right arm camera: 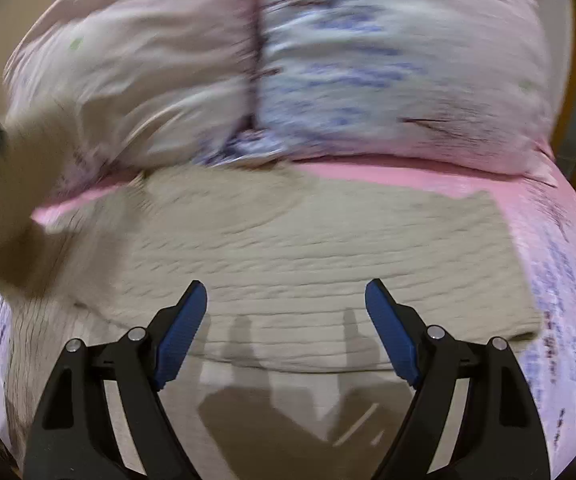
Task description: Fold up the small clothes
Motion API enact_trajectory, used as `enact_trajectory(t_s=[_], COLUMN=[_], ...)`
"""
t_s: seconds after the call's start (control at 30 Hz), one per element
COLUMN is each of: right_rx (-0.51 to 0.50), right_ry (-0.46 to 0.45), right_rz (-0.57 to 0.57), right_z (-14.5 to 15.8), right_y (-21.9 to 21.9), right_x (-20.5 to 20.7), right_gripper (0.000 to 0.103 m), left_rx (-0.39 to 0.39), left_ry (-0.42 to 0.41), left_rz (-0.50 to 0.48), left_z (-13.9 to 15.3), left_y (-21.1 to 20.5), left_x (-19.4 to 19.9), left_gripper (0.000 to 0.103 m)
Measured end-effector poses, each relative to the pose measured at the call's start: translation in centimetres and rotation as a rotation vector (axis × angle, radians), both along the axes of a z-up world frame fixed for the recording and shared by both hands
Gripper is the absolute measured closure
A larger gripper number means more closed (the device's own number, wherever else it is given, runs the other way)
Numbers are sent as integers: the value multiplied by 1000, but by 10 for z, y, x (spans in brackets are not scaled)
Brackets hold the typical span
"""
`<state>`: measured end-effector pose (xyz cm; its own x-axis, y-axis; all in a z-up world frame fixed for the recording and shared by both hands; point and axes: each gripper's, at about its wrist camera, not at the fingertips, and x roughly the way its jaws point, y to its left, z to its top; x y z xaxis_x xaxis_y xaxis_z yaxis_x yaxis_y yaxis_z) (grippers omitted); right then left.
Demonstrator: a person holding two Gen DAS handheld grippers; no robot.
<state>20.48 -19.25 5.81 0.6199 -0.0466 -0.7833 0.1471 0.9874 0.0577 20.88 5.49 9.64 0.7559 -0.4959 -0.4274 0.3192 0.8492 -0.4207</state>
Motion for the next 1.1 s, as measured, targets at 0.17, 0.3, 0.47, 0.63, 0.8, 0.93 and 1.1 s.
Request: enact_trajectory(t_s=[0.17, 0.3, 0.47, 0.63, 0.8, 0.93, 1.1], right_rx=[18, 99, 238, 103, -158, -259, -88], right_ry=[-9, -25, -34, -83, -110, 6, -17], right_rz=[-87, -92, 4, 208, 388, 352, 216], right_z=[8, 11, 16, 34, 38, 7, 15], right_y=[-45, -62, -52, 16, 109, 125, 74], right_x=[-9, -11, -4, 4, 25, 57, 53], right_gripper=[22, 28, 46, 50, 47, 67, 96], left_rx=[140, 180, 126, 123, 127, 144, 125], left_ry=[157, 182, 125, 165, 311, 370, 374], left_rz=[-169, -230, -175, 199, 301, 299, 293], left_z=[-57, -59, -38, -37, -67, -87, -95], left_y=[-73, -72, -12, 101, 136, 132, 122], left_x=[7, -2, -28, -20, -1, 7, 17], left_gripper=[97, 96, 41, 40, 40, 41, 61])
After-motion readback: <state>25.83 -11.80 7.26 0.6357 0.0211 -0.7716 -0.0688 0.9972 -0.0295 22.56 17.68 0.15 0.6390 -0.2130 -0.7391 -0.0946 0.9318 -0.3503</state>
